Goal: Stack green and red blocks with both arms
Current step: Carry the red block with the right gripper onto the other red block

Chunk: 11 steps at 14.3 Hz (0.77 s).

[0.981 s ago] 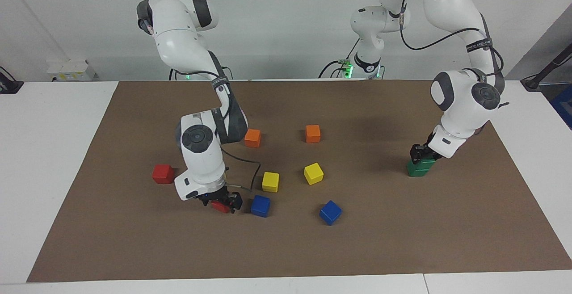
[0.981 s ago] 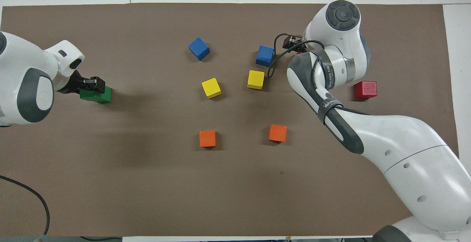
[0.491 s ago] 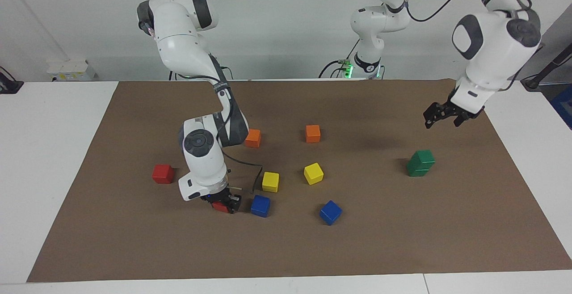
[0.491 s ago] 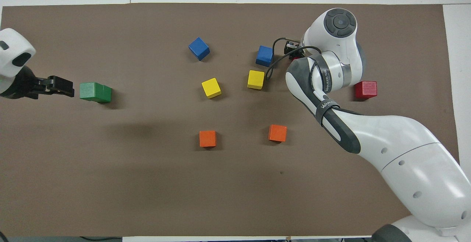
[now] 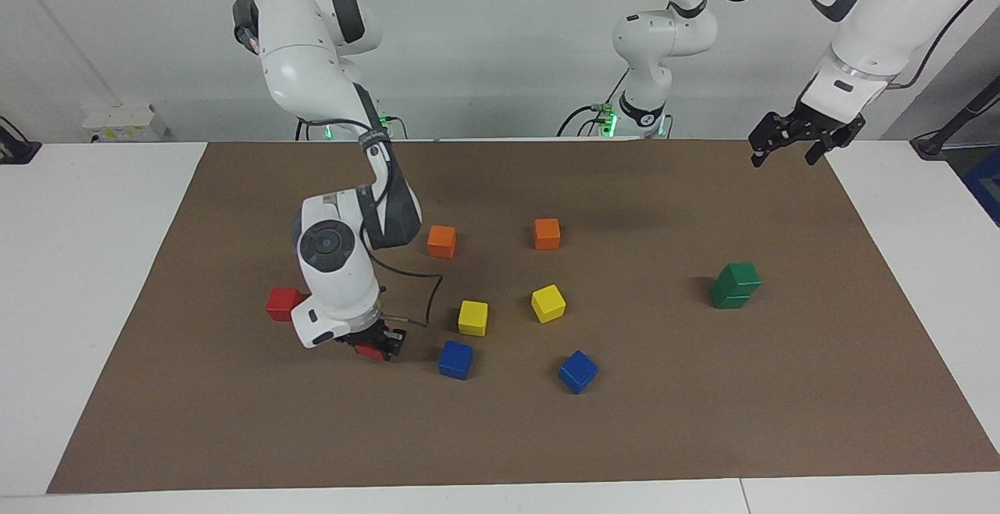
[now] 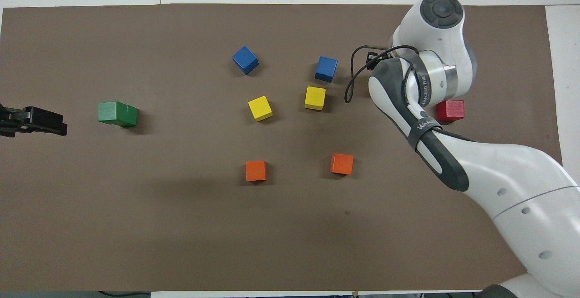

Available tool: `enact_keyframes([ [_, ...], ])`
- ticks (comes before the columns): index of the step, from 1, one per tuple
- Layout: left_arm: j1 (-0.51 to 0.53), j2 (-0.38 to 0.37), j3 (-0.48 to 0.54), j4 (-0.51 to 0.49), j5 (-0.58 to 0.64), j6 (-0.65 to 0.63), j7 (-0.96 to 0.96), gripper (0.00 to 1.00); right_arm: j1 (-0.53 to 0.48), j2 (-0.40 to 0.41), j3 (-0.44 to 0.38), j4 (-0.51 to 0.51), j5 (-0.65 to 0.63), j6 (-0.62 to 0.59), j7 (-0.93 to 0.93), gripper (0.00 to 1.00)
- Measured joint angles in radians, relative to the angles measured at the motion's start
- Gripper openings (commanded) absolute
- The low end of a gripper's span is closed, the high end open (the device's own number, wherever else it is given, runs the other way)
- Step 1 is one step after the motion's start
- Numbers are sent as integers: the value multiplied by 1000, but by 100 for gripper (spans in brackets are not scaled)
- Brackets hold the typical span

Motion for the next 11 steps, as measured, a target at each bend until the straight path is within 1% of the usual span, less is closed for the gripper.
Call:
enact_keyframes([
  [2,-12,47,5,51,0,-15,1,100,-56,-92,0,-20,0,-123,-133,0],
  [3,-25,60,19,61,0,-38,1,100,-89,-147,0,-66,1,-141,-203,0],
  [4,-29,65,29,65,0,-53,2,100,-122,-204,0,-138,1,-124,-265,0],
  [6,-30,65,39,70,0,-55,2,100,-178,-298,-1,-322,2,5,-358,0],
  [8,-33,64,42,78,0,-55,2,100,-201,-342,-1,-470,2,150,-393,0],
  [10,-34,63,44,81,0,-55,2,100,-201,-355,0,-547,2,249,-402,0],
  [11,-34,63,45,82,0,-55,2,100,-202,-357,0,-562,2,267,-408,0],
])
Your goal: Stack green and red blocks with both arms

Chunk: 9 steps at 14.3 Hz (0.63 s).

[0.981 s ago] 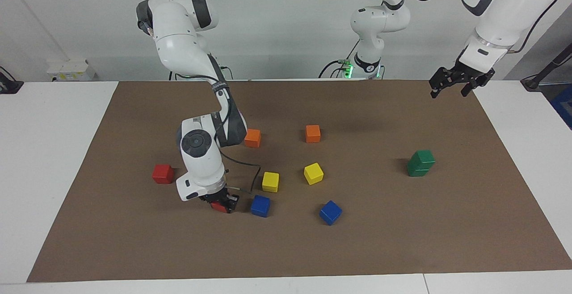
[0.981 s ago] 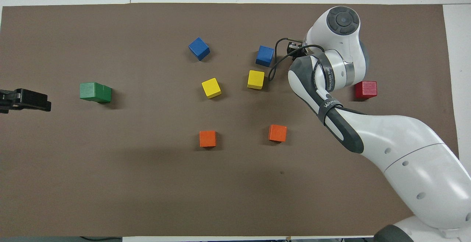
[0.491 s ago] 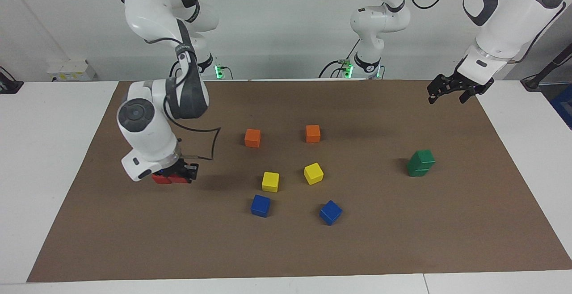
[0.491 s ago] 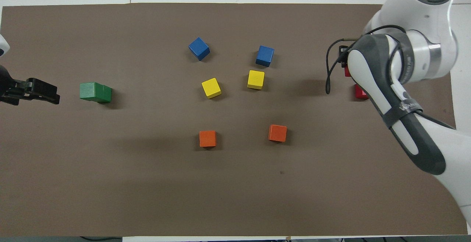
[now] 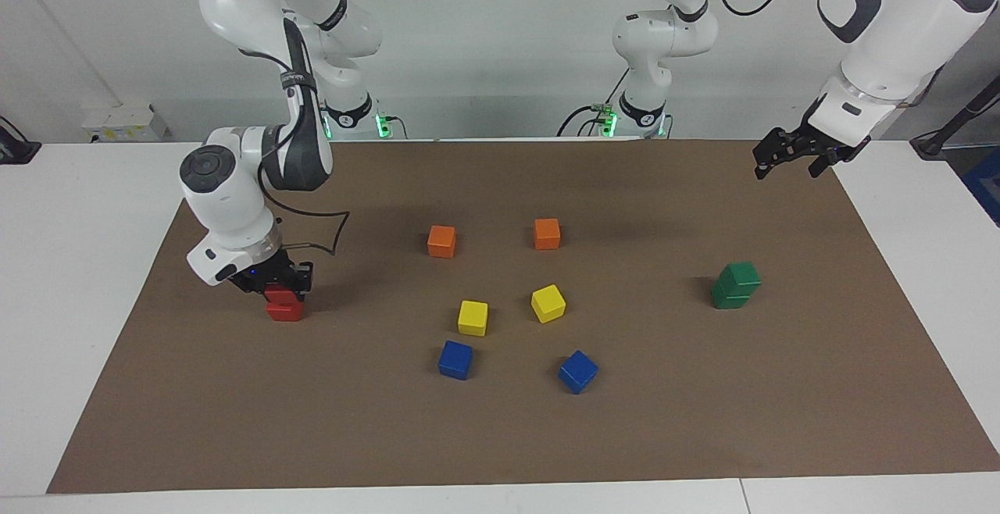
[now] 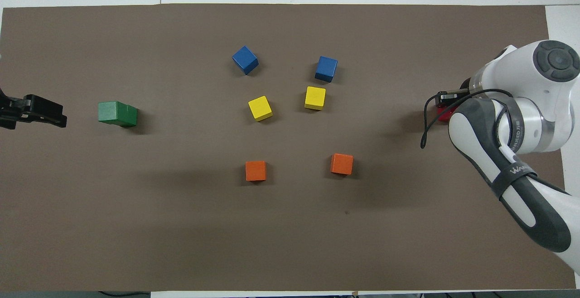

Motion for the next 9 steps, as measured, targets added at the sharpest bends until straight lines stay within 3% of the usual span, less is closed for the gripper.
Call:
enact_keyframes([
  [9,0,-18,4,0,0,-8,0,100,-37,-1,1,-49,0,112,-47,0],
])
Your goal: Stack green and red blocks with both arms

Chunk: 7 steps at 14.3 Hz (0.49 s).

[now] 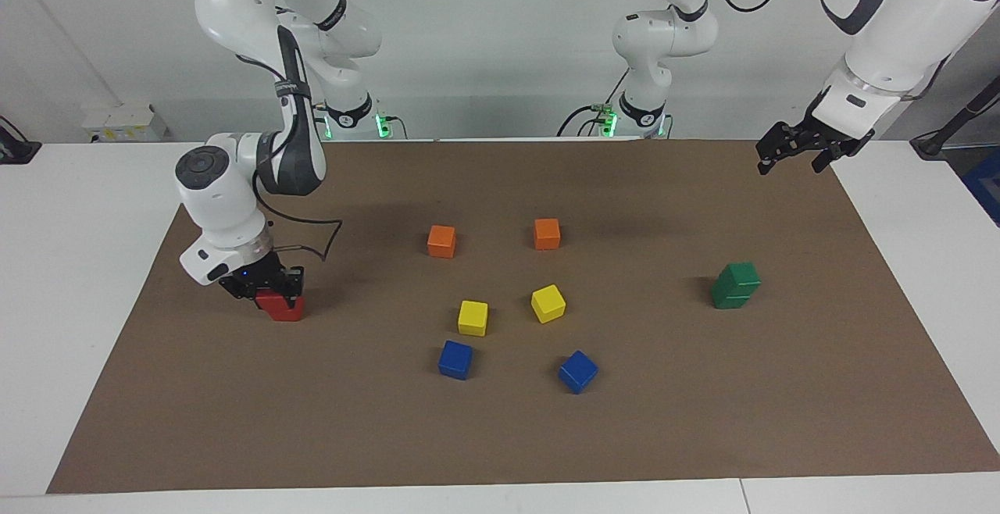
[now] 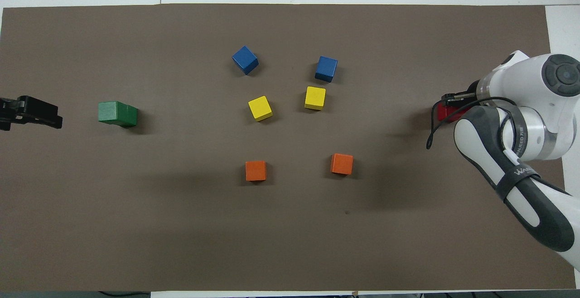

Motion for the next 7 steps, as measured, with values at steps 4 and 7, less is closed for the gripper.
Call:
enact_keyframes([
  [4,0,-1,2,0,0,-1,0,100,0,0,-1,0,0,0,0,0],
  [7,0,-1,2,0,0,-1,0,100,-3,0,-2,-3,0,0,2,69],
])
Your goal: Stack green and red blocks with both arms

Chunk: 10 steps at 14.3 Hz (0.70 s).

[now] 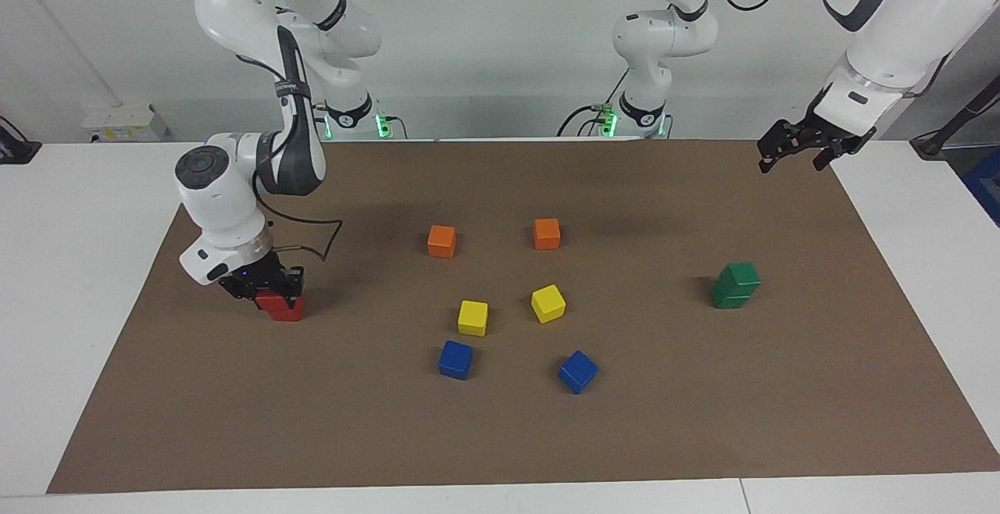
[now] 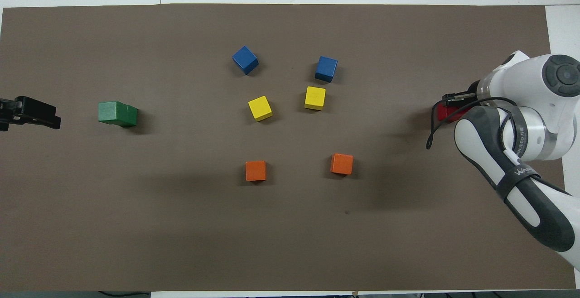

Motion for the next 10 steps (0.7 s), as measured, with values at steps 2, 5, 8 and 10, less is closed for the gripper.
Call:
enact_keyframes([
  [2,0,0,0,0,0,0,0,100,-1,0,0,-1,1,0,4,100],
  [5,0,0,0,0,0,0,0,100,-2,0,-1,0,3,1,5,100],
  [8,0,0,0,0,0,0,0,100,-2,-1,0,4,3,-1,5,100],
  [10,0,0,0,0,0,0,0,100,1,-7,3,43,3,-78,5,100],
])
